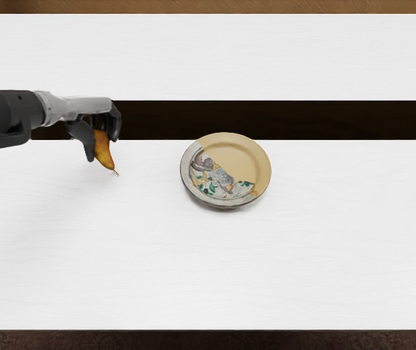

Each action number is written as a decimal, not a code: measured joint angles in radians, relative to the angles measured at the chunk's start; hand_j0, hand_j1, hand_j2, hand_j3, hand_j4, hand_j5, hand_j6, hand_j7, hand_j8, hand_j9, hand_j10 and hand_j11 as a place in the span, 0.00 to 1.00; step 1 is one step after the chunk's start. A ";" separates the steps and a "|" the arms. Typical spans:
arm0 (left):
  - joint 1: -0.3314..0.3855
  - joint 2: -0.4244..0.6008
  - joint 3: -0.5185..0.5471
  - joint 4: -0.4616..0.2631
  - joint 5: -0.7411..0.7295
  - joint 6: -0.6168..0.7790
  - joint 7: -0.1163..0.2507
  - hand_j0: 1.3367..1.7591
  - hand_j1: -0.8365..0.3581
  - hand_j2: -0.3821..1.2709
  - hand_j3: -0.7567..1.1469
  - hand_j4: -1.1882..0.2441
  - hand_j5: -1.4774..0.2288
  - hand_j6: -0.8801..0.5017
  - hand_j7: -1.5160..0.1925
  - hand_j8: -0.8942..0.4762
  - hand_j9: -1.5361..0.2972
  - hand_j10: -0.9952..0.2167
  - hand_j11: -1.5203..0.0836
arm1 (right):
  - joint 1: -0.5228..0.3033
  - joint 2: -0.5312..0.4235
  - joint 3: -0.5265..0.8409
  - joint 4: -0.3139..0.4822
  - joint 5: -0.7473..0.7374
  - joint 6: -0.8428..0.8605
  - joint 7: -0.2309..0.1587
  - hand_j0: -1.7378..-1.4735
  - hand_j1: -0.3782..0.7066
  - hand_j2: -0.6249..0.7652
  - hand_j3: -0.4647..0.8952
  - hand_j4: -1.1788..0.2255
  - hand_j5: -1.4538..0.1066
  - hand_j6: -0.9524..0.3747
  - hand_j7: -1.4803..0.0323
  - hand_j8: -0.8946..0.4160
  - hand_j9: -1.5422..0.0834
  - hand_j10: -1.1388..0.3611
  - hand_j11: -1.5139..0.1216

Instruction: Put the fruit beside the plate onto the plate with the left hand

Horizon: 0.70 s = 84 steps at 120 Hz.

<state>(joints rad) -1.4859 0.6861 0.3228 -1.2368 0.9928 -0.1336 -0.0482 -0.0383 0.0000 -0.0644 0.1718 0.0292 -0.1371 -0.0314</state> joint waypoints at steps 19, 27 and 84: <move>-0.043 -0.017 -0.001 -0.019 -0.066 -0.026 0.000 0.75 0.34 0.74 0.40 0.29 0.25 0.22 0.28 0.31 0.27 0.27 0.29 | 0.000 0.000 0.000 0.000 0.000 0.000 0.000 0.30 0.06 0.45 0.34 0.82 0.91 0.70 0.95 0.66 0.93 0.74 0.90; -0.062 -0.019 -0.002 -0.031 -0.093 -0.036 0.000 0.75 0.35 0.71 0.40 0.29 0.25 0.22 0.28 0.31 0.27 0.27 0.29 | 0.000 0.000 0.000 0.000 0.000 0.000 0.000 0.30 0.06 0.45 0.34 0.82 0.91 0.70 0.95 0.66 0.93 0.74 0.90; -0.177 -0.134 -0.001 -0.059 -0.262 -0.114 0.001 0.75 0.33 0.75 0.40 0.30 0.25 0.23 0.28 0.31 0.27 0.27 0.29 | 0.000 0.000 0.000 0.000 0.000 0.000 0.000 0.30 0.06 0.45 0.34 0.82 0.91 0.70 0.95 0.66 0.93 0.74 0.90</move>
<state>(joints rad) -1.6626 0.5525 0.3221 -1.2957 0.7305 -0.2474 -0.0476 -0.0383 0.0000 -0.0644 0.1718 0.0291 -0.1371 -0.0316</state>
